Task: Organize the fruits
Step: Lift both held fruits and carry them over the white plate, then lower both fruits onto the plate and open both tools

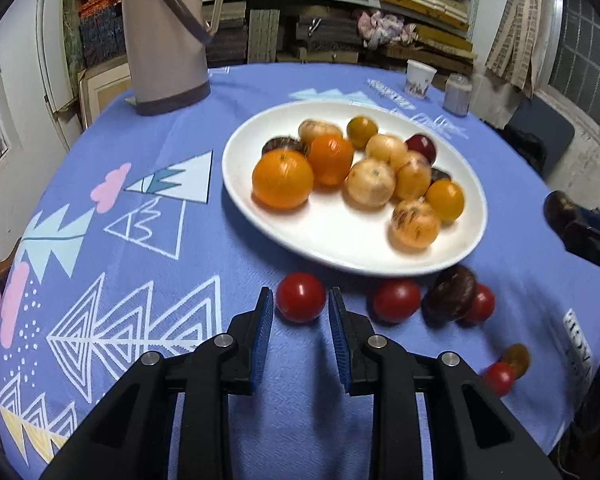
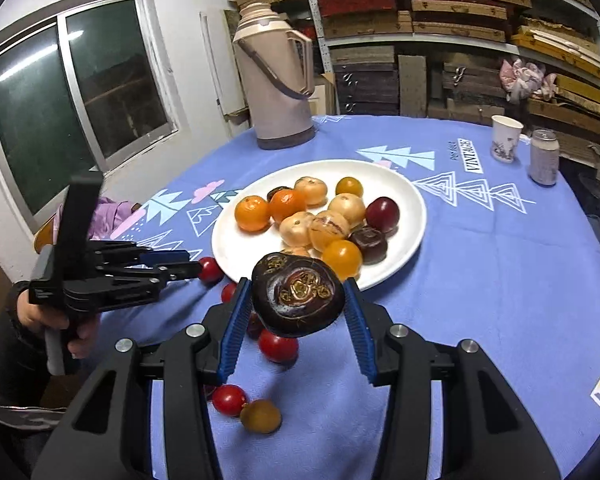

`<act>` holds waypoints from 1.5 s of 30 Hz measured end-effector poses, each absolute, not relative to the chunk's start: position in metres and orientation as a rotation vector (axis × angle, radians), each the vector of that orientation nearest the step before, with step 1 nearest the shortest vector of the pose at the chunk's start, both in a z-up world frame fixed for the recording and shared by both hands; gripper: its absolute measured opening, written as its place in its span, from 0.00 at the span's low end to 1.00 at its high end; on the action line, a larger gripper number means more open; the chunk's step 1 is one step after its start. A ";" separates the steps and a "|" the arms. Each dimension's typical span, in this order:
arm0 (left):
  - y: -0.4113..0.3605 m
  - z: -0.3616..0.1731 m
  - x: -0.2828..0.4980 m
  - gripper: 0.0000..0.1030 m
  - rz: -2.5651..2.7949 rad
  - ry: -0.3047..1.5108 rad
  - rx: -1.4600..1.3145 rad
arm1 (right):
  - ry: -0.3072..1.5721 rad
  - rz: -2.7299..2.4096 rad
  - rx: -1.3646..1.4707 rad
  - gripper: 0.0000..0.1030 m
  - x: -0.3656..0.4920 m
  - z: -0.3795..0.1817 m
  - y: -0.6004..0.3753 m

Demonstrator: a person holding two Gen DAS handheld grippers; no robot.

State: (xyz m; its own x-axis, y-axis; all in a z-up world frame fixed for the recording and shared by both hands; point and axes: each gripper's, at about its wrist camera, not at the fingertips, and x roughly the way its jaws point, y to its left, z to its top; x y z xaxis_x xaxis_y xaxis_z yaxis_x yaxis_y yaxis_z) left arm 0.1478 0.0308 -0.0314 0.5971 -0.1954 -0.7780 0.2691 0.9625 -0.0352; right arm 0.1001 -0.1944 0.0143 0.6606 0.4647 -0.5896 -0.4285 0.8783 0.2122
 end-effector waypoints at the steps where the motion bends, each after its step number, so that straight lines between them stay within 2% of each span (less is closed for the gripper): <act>1: 0.031 -0.034 0.150 0.28 -0.271 0.898 0.088 | 0.690 0.506 0.059 0.44 0.101 0.011 -0.194; 4: 0.028 -0.037 0.154 0.34 -0.267 0.889 0.108 | 0.712 0.505 0.073 0.44 0.102 0.004 -0.195; 10: 0.031 -0.052 0.169 0.34 -0.277 0.949 0.088 | 0.720 0.504 0.082 0.44 0.100 0.001 -0.199; 13: 0.032 -0.053 0.168 0.30 -0.279 0.939 0.086 | 0.716 0.506 0.081 0.44 0.098 0.002 -0.200; 16: 0.035 -0.051 0.167 0.30 -0.265 0.938 0.065 | 0.714 0.507 0.078 0.44 0.098 0.004 -0.199; 25: 0.025 -0.011 0.155 0.30 -0.291 0.839 0.106 | 0.707 0.498 0.048 0.44 0.109 0.009 -0.194; 33: 0.002 0.008 0.189 0.30 -0.280 0.813 0.112 | 0.687 0.470 -0.021 0.44 0.156 0.017 -0.173; 45: -0.014 -0.006 0.228 0.30 -0.275 0.863 0.076 | 0.766 0.368 -0.020 0.44 0.240 -0.008 -0.168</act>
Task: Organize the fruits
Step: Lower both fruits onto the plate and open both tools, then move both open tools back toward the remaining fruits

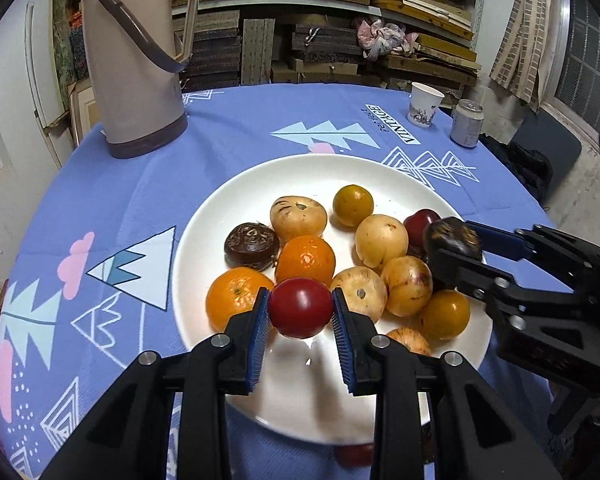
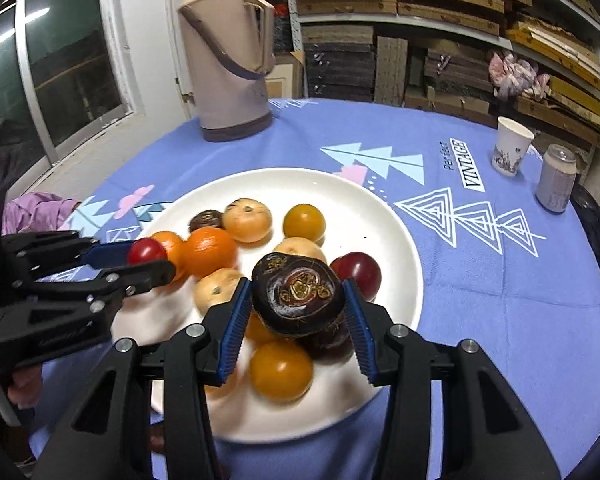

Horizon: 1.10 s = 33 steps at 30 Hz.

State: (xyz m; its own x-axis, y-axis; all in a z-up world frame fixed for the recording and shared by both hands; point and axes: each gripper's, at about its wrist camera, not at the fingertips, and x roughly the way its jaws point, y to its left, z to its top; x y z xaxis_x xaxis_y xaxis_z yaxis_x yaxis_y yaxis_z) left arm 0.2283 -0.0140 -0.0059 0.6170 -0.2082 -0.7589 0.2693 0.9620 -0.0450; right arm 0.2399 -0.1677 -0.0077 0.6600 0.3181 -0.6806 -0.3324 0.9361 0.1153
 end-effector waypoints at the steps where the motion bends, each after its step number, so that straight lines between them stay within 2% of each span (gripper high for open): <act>1: -0.015 -0.006 0.230 0.30 -0.275 0.865 0.076 | 0.774 0.363 -0.018 0.45 0.244 -0.010 -0.168; 2: -0.015 -0.007 0.231 0.30 -0.272 0.866 0.077 | 0.777 0.359 -0.017 0.46 0.247 -0.011 -0.168; 3: -0.017 -0.008 0.232 0.31 -0.267 0.866 0.078 | 0.777 0.352 -0.013 0.53 0.250 -0.012 -0.169; 5: -0.018 -0.009 0.232 0.36 -0.260 0.860 0.084 | 0.769 0.338 0.001 0.59 0.252 -0.012 -0.171; 6: -0.019 -0.008 0.231 0.39 -0.260 0.856 0.088 | 0.765 0.339 0.003 0.60 0.251 -0.011 -0.171; 11: -0.018 -0.005 0.224 0.40 -0.257 0.842 0.093 | 0.751 0.335 -0.017 0.65 0.241 -0.005 -0.170; 13: -0.017 -0.002 0.219 0.49 -0.249 0.835 0.093 | 0.740 0.335 -0.013 0.69 0.235 -0.001 -0.171; 14: -0.016 -0.001 0.217 0.61 -0.242 0.827 0.095 | 0.736 0.337 -0.013 0.70 0.232 0.000 -0.171; 15: -0.016 0.001 0.213 0.64 -0.233 0.816 0.102 | 0.733 0.341 -0.013 0.71 0.228 0.002 -0.172; 18: -0.015 0.004 0.202 0.64 -0.225 0.796 0.120 | 0.721 0.341 -0.013 0.81 0.216 0.006 -0.173; 29: -0.004 0.004 0.158 0.71 -0.235 0.803 0.090 | 0.715 0.330 -0.014 0.81 0.164 0.007 -0.176; 33: 0.002 0.002 0.141 0.72 -0.229 0.805 0.086 | 0.717 0.319 -0.043 0.86 0.137 0.004 -0.174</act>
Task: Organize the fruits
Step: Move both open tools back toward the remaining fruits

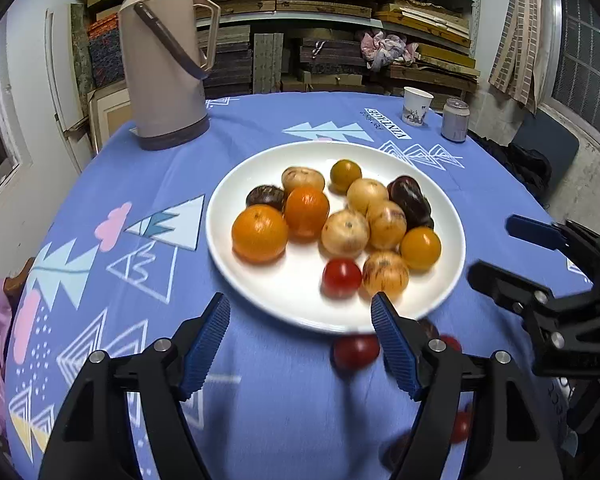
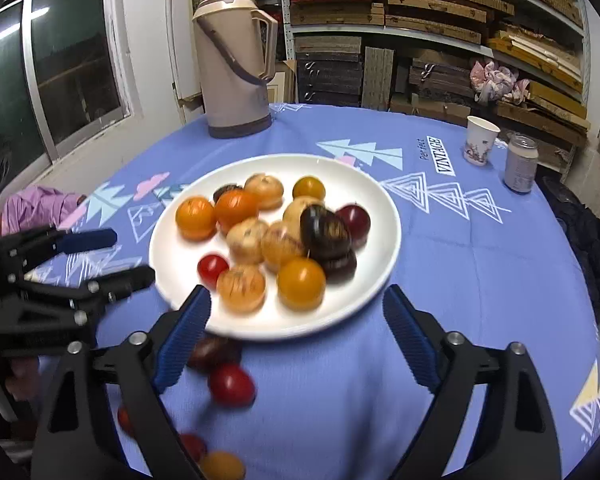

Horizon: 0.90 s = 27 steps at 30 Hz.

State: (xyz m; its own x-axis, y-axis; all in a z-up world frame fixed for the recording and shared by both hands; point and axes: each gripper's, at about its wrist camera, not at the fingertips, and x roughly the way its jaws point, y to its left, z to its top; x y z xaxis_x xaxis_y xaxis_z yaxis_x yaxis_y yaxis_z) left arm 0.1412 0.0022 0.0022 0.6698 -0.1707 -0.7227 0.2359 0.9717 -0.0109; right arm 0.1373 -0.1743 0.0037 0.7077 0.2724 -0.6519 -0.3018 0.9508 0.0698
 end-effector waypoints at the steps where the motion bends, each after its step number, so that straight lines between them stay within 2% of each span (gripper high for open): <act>1: 0.005 0.002 0.136 0.72 -0.227 0.807 0.082 | 0.715 0.320 -0.048 0.87 0.132 0.003 -0.175; 3: 0.010 0.000 0.129 0.78 -0.219 0.812 0.075 | 0.715 0.343 -0.061 0.87 0.113 0.000 -0.177; 11: 0.018 -0.015 0.103 0.79 -0.206 0.849 0.070 | 0.766 0.396 -0.126 0.86 0.057 -0.029 -0.182; 13: 0.018 -0.020 0.099 0.79 -0.210 0.862 0.074 | 0.779 0.409 -0.143 0.83 0.049 -0.036 -0.179; 15: 0.016 -0.024 0.095 0.79 -0.212 0.874 0.081 | 0.798 0.429 -0.163 0.66 0.045 -0.043 -0.174; 17: 0.016 -0.026 0.092 0.79 -0.213 0.881 0.086 | 0.822 0.444 -0.183 0.54 0.044 -0.049 -0.170; 27: 0.020 -0.031 0.088 0.79 -0.252 0.922 0.051 | 0.850 0.480 -0.194 0.48 0.054 -0.063 -0.162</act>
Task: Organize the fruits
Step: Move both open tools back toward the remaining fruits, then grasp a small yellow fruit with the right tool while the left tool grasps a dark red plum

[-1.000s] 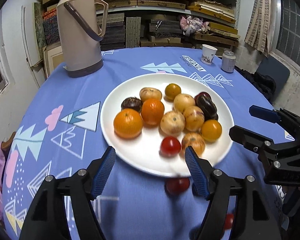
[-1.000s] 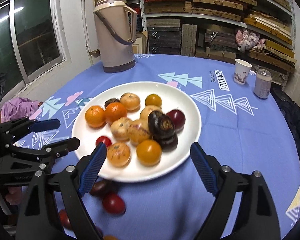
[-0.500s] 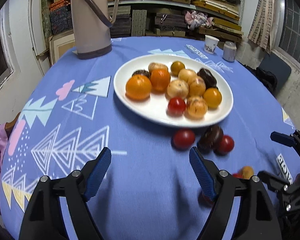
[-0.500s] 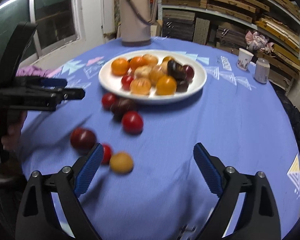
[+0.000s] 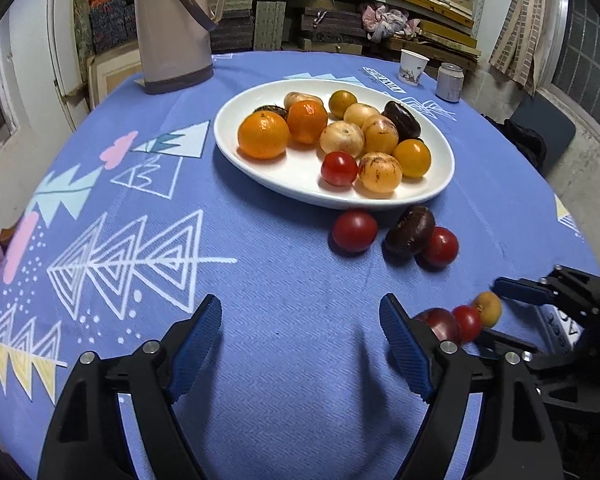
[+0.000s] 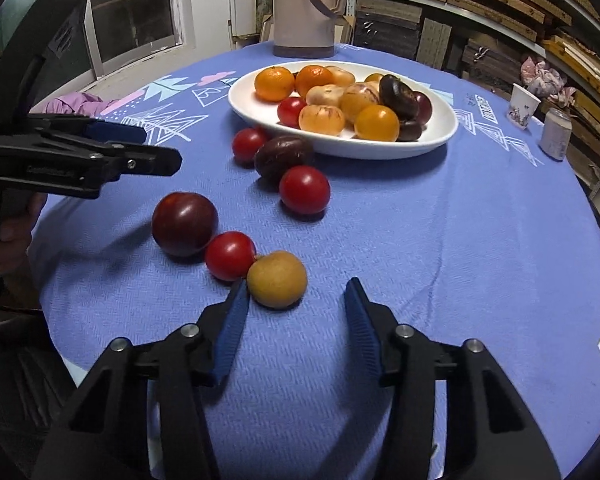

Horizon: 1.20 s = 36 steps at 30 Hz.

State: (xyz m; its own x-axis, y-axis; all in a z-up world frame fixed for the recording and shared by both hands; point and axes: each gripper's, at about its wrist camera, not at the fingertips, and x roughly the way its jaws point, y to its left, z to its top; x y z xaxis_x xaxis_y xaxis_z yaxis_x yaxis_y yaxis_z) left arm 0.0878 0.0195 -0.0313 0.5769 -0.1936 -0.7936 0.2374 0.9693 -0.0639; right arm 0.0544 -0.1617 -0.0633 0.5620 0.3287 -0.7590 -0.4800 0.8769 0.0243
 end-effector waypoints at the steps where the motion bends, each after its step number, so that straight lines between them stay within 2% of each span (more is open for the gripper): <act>1: 0.020 -0.031 0.088 0.79 -0.258 0.922 0.048 | 0.850 0.482 -0.189 0.48 0.056 -0.064 -0.161; 2: 0.020 -0.030 0.087 0.79 -0.262 0.920 0.048 | 0.849 0.484 -0.186 0.47 0.059 -0.063 -0.161; 4: 0.018 -0.028 0.086 0.80 -0.269 0.917 0.054 | 0.850 0.492 -0.185 0.38 0.062 -0.063 -0.158; 5: 0.017 -0.028 0.086 0.80 -0.270 0.916 0.057 | 0.849 0.496 -0.185 0.30 0.062 -0.063 -0.157; 6: 0.016 -0.027 0.086 0.80 -0.272 0.915 0.059 | 0.849 0.498 -0.187 0.28 0.062 -0.063 -0.156; 29: -0.011 -0.024 0.060 0.80 -0.355 0.860 0.180 | 0.849 0.455 -0.122 0.28 0.055 -0.059 -0.178; 31: -0.011 -0.021 0.056 0.85 -0.361 0.845 0.183 | 0.851 0.457 -0.121 0.28 0.055 -0.059 -0.178; 32: -0.012 -0.020 0.055 0.91 -0.366 0.835 0.186 | 0.852 0.457 -0.121 0.28 0.055 -0.059 -0.178; 36: -0.022 -0.017 0.046 0.93 -0.427 0.801 0.213 | 0.861 0.458 -0.118 0.28 0.054 -0.062 -0.178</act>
